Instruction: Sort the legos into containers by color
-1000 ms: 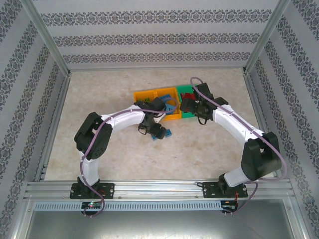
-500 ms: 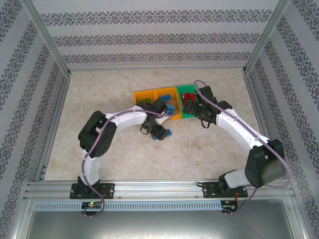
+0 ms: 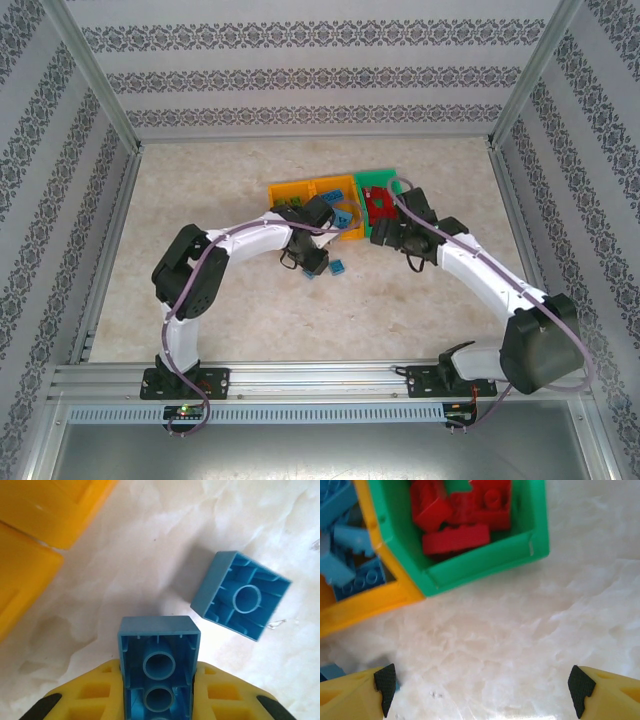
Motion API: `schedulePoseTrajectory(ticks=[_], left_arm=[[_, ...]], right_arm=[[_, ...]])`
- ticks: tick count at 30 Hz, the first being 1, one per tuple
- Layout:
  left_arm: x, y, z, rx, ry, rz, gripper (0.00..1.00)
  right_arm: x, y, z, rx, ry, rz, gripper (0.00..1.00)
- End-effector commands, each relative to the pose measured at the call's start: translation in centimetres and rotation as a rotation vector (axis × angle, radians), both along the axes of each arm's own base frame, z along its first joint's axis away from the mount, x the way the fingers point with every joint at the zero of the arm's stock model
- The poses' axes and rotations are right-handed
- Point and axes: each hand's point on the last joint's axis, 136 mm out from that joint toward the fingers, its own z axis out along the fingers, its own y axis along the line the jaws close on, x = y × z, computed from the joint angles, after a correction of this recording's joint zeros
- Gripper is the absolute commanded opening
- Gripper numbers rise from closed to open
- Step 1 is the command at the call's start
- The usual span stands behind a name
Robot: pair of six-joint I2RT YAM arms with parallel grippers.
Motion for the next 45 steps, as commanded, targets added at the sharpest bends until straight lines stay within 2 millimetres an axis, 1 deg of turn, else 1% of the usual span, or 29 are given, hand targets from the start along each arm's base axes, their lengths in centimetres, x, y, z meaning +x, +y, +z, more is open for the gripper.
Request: schedulePoseTrajectory(ticks=[1,4,8,10,12,15,18,20,21,24,26,28,33,34,37,39,40,43,45], left_arm=[[2.0,-0.5,6.0,-0.059,-0.11,0.064,0.16],[4.0,-0.9,9.0,-0.097,-0.154,0.095,0.17],[7.1,-1.7,10.8,-0.14,-0.156,0.142,0.18],[8.7,-2.2,10.6,-0.154,-0.126,0.175,0.18],[10.3,-2.7,9.9,-0.173,-0.088,0.209,0.18],[12.1,-3.5,9.0,-0.204,-0.047,0.246,0.19],[13.5,-4.6,8.6,-0.242,-0.036,0.262,0.23],[14.4,-4.8,8.4,-0.252,-0.032,0.287,0.25],[14.6,-4.7,8.1,-0.249,-0.025,0.305,0.29],[15.2,-4.3,7.7,-0.257,-0.003,0.355,0.39],[15.4,-3.9,7.8,-0.257,-0.001,0.377,0.43],[15.4,-3.8,8.2,-0.263,0.0,0.397,0.51],[15.0,-3.4,10.0,-0.295,-0.003,0.45,0.72],[14.8,-3.3,10.5,-0.301,-0.004,0.457,0.74],[14.5,-2.3,11.7,-0.309,-0.017,0.497,0.86],[14.5,-1.4,12.7,-0.322,-0.032,0.529,0.92],[14.5,-1.1,13.2,-0.336,-0.039,0.541,0.99],[14.3,-0.2,15.0,-0.368,-0.071,0.562,1.0],[14.0,0.5,15.7,-0.363,-0.098,0.575,1.0]], right_arm=[[-1.0,1.2,-1.0,-0.062,-0.029,0.119,0.91],[-2.1,2.8,-2.2,-0.075,-0.029,0.189,0.91],[-3.2,5.0,-3.4,-0.072,-0.035,0.265,0.91],[-3.7,6.1,-4.0,-0.072,-0.036,0.305,0.92],[-3.9,7.3,-4.4,-0.082,-0.039,0.349,0.92],[-3.9,8.8,-5.0,-0.105,-0.036,0.404,0.93],[-3.6,10.3,-5.8,-0.121,-0.014,0.444,0.93],[-3.3,11.2,-6.2,-0.128,-0.007,0.472,0.92],[-3.2,11.7,-6.3,-0.132,0.0,0.487,0.91],[-2.4,12.5,-6.8,-0.148,0.008,0.504,0.89],[-2.0,13.0,-7.0,-0.153,0.01,0.516,0.88],[-1.9,13.4,-7.4,-0.158,0.022,0.531,0.84],[-1.6,14.0,-8.8,-0.183,0.068,0.563,0.7],[-1.6,14.1,-8.9,-0.184,0.073,0.568,0.66],[-1.9,14.1,-9.4,-0.178,0.092,0.578,0.57],[-2.1,14.1,-9.7,-0.177,0.104,0.582,0.54],[-2.2,14.0,-9.8,-0.181,0.11,0.584,0.52],[-2.4,14.1,-10.1,-0.176,0.121,0.591,0.44],[-2.3,14.3,-9.7,-0.164,0.113,0.594,0.37]])
